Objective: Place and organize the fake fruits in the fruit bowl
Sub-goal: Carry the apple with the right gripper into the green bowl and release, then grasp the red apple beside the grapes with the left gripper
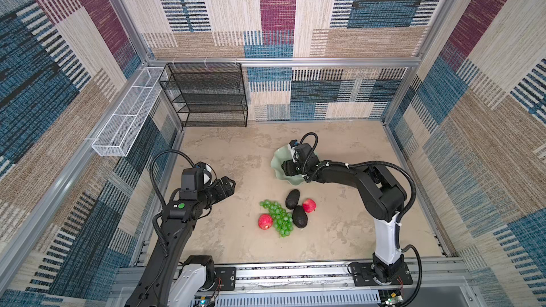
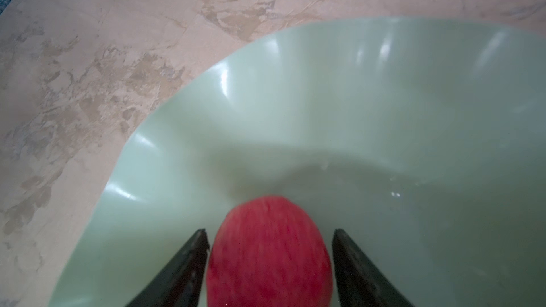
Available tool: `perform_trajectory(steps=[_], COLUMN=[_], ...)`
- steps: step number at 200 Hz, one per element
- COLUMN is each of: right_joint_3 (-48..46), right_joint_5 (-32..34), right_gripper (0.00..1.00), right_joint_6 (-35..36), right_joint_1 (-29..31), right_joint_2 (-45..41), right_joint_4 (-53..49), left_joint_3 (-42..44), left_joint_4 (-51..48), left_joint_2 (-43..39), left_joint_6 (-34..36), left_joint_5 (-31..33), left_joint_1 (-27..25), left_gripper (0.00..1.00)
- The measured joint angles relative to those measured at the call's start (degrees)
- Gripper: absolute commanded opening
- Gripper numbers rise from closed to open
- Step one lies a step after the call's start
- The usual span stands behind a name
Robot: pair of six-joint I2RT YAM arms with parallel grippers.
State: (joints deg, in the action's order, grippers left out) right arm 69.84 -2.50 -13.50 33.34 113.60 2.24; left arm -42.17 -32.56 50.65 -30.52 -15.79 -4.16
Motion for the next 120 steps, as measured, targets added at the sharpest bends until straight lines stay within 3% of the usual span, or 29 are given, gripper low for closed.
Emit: perform_trajectory(steps=[17,67,120], right_joint_3=[-2.78,-12.28,-20.37], right_joint_5=[0.66,3.28,5.22], right_gripper=[1.00,1.00,1.00], right_joint_6=[0.00,-1.33,-3.48], right_joint_1=[-0.13,-0.48,-0.42], right_joint_2=[-6.16,-24.15,-31.56], right_joint_4=[0.90,7.34,7.65], left_joint_3=[0.44,3.96,5.60], left_joint_4=[0.00,0.28,3.87], left_joint_2=[0.68,5.86,11.39], left_joint_6=[-0.85,-3.98,-7.41], left_joint_5=[0.31,2.40,5.16], left_joint_1=[-3.50,-19.52,-30.73], left_gripper=[0.85,0.84,0.82])
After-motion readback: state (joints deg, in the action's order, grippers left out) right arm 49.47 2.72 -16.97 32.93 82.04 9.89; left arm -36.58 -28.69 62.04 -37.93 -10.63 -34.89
